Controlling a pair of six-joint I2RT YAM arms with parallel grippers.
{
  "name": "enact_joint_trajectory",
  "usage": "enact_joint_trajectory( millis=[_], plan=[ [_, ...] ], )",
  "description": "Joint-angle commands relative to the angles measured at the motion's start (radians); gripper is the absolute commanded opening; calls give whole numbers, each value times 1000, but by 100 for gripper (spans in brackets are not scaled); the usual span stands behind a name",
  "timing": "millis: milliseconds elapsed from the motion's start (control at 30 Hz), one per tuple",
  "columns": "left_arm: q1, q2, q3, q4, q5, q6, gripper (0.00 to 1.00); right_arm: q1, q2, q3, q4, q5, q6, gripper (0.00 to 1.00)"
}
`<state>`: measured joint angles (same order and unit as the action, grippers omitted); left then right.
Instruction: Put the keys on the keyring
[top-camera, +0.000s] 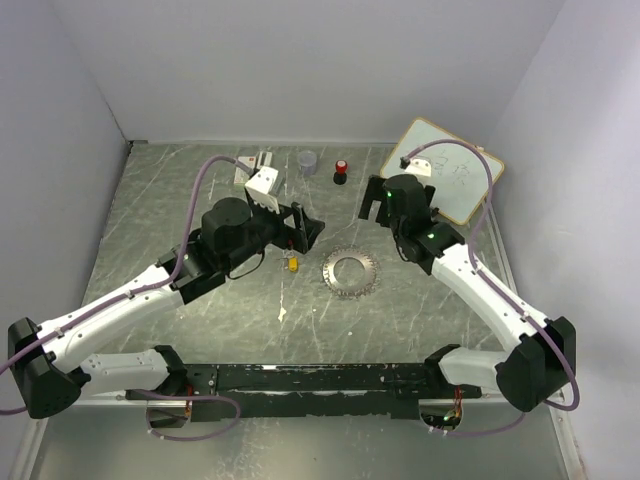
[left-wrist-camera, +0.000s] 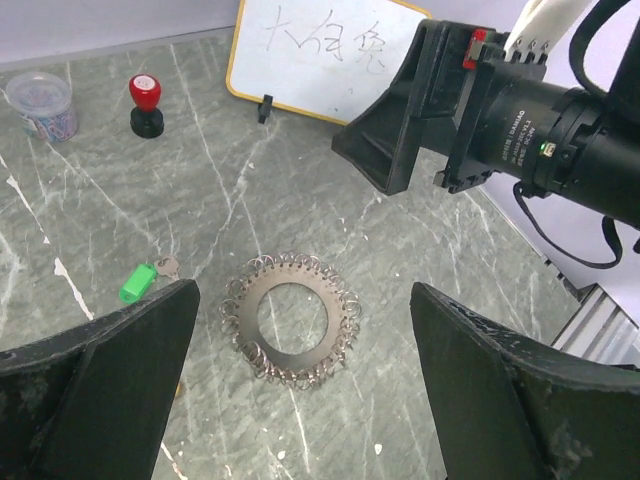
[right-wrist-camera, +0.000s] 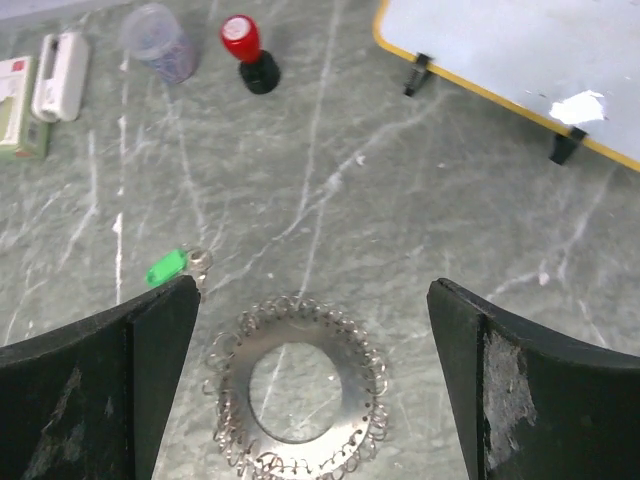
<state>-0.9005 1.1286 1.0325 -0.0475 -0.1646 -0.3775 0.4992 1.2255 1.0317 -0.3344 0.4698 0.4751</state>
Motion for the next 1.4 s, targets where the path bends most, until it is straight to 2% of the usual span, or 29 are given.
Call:
enact_joint_trajectory(
  millis=[0,133,333,667,767,1033,1133,1367],
  plan=[
    [-4,-10,-20,5,7,-1,98,30,-12,-41,85,-109,-90,100],
    [-3,-23,-29,2,10,-3,98,29,-46,-108,161,-269,-163,100],
    [-4,-55,-44,-25,-27,-18,98,30,9,-68,110,-237,-117,92],
    [-3,-50,-91,-54,-45,-90,98,31,35,-92,107,-316,-97,86],
    [-3,-21,-77,-60,-43,-82,98,35,46,-101,91,-367,-93,80],
    [-3,18,-64,-69,-50,-90,99,90,44,-226,104,-430,-38,70],
    [-3,19,-72,-62,-57,-102,93,98,82,-245,113,-413,-25,68],
    [-3,14,-61,-83,-63,-102,93,96,230,-208,211,-389,-41,54]
  ],
)
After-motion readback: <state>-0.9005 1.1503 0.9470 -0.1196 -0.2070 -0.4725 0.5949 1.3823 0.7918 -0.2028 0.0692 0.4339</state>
